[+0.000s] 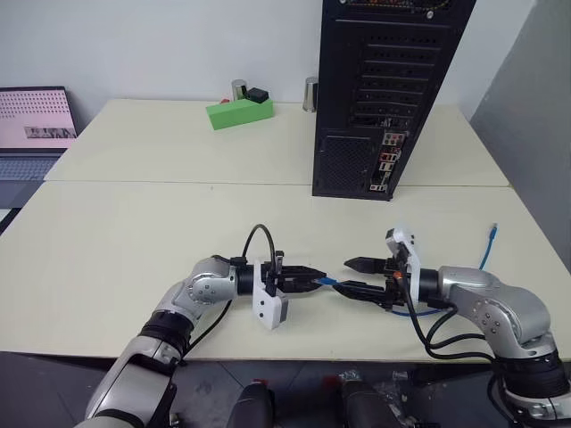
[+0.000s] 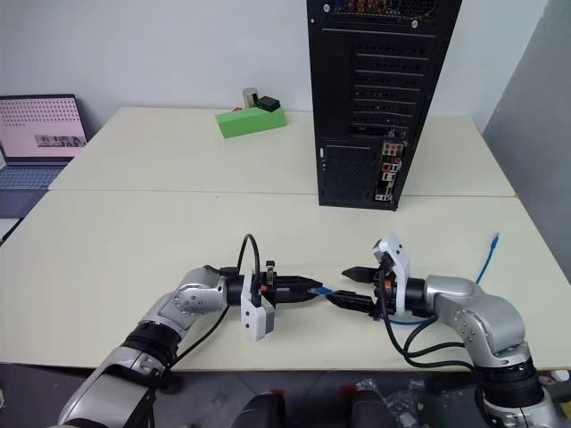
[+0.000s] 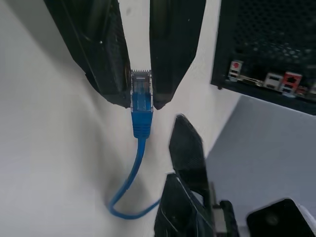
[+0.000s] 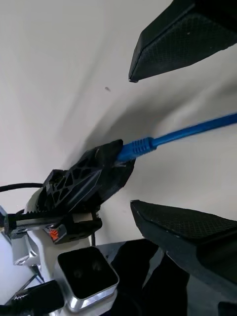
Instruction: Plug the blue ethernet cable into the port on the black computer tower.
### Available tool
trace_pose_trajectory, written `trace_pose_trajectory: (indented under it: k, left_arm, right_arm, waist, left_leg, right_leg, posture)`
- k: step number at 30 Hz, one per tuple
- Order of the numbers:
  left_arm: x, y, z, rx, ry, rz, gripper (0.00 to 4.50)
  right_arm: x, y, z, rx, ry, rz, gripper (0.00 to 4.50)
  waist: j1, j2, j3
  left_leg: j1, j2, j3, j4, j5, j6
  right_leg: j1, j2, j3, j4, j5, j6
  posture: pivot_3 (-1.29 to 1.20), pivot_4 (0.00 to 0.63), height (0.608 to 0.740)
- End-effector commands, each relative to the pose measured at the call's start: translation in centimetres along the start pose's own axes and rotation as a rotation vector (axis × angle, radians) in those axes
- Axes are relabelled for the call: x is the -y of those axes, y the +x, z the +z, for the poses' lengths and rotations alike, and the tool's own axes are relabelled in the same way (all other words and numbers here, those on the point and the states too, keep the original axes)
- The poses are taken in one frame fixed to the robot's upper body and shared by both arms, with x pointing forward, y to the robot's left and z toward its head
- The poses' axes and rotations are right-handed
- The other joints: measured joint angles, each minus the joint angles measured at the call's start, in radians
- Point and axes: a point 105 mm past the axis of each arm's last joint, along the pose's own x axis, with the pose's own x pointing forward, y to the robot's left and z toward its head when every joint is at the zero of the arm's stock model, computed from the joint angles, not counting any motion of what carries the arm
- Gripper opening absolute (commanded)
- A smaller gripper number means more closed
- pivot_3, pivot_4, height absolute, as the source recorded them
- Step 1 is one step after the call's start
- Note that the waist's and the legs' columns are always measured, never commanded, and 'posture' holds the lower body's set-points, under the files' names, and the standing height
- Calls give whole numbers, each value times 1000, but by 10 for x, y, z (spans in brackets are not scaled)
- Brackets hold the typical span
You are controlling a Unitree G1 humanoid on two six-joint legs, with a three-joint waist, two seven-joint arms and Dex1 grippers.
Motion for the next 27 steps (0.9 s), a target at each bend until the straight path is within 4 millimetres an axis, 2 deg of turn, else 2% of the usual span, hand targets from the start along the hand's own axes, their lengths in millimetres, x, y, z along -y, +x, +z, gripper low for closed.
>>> trace_pose_trajectory:
  k: [1, 10, 13, 20, 27]
  left_arm:
    - [-10, -4, 0, 0, 63, 50, 295]
    - [-14, -3, 0, -3, 102, 90, 295]
    - [-14, -2, 0, -4, 107, 91, 295]
    - [-13, 1, 4, 13, 113, 101, 295]
    - [-11, 0, 6, 18, 113, 105, 295]
  right_arm:
    - [-8, 3, 8, 36, 8, 30, 4040]
    - [-11, 12, 8, 58, 29, 43, 4040]
    - [-10, 14, 8, 67, 39, 37, 3590]
    - [-8, 16, 10, 88, 51, 28, 1919]
    - [-6, 16, 12, 90, 60, 35, 617]
  waist:
    - [-1, 0, 0]
    - [-2, 0, 0]
    - [-2, 0, 0]
    - [-2, 0, 0]
    - [-2, 0, 0]
  left_leg:
    - [0, 0, 0, 0, 0, 0]
    - [0, 0, 0, 0, 0, 0]
    - [0, 0, 0, 0, 0, 0]
    - [0, 0, 0, 0, 0, 0]
    - [0, 0, 0, 0, 0, 0]
  right_leg:
    - [0, 0, 0, 0, 0, 0]
    - [0, 0, 0, 0, 0, 0]
    - [0, 0, 0, 0, 0, 0]
    - [0, 0, 0, 0, 0, 0]
    - [0, 0, 0, 0, 0, 0]
  posture:
    - [0, 150, 740]
    - [0, 150, 740]
    - [0, 150, 740]
    - [0, 150, 740]
    - [0, 150, 740]
